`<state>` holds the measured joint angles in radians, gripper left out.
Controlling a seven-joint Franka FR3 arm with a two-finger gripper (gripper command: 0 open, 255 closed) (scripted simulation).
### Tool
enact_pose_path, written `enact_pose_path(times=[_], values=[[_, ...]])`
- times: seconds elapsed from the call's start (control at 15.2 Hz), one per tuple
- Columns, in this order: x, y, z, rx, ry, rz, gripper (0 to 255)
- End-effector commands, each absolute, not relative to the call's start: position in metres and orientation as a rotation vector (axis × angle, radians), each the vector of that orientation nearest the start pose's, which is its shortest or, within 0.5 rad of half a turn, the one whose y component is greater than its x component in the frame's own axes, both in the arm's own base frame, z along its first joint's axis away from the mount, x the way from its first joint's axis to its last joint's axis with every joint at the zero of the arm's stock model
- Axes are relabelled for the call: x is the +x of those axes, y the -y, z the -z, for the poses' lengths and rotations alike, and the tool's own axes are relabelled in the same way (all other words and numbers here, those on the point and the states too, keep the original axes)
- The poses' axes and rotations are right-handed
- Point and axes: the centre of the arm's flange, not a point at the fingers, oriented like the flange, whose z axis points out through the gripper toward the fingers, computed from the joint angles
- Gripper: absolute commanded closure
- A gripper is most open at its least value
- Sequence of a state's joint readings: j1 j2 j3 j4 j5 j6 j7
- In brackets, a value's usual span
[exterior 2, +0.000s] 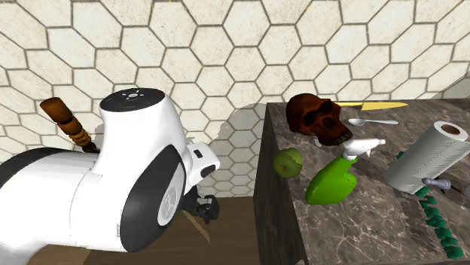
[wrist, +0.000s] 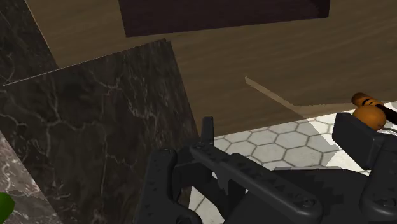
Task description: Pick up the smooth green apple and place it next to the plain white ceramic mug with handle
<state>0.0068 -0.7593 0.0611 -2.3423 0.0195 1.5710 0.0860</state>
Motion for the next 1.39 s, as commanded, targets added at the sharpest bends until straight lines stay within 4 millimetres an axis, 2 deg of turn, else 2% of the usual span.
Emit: enact_pose_path(times=[0.0, 0.33, 0.66, 0.99, 1.32], values=[[0.313, -0.029, -0.588, -3.164, -0.056, -0.018, 0], [0.29, 0.007, -0.567, -3.326, 0.415, 0.145, 0], [0.28, 0.051, -0.552, -3.399, 0.938, 0.326, 0], [0.283, 0.098, -0.545, -3.358, 1.505, 0.522, 0], [0.301, 0.143, -0.549, -3.18, 2.099, 0.728, 0]])
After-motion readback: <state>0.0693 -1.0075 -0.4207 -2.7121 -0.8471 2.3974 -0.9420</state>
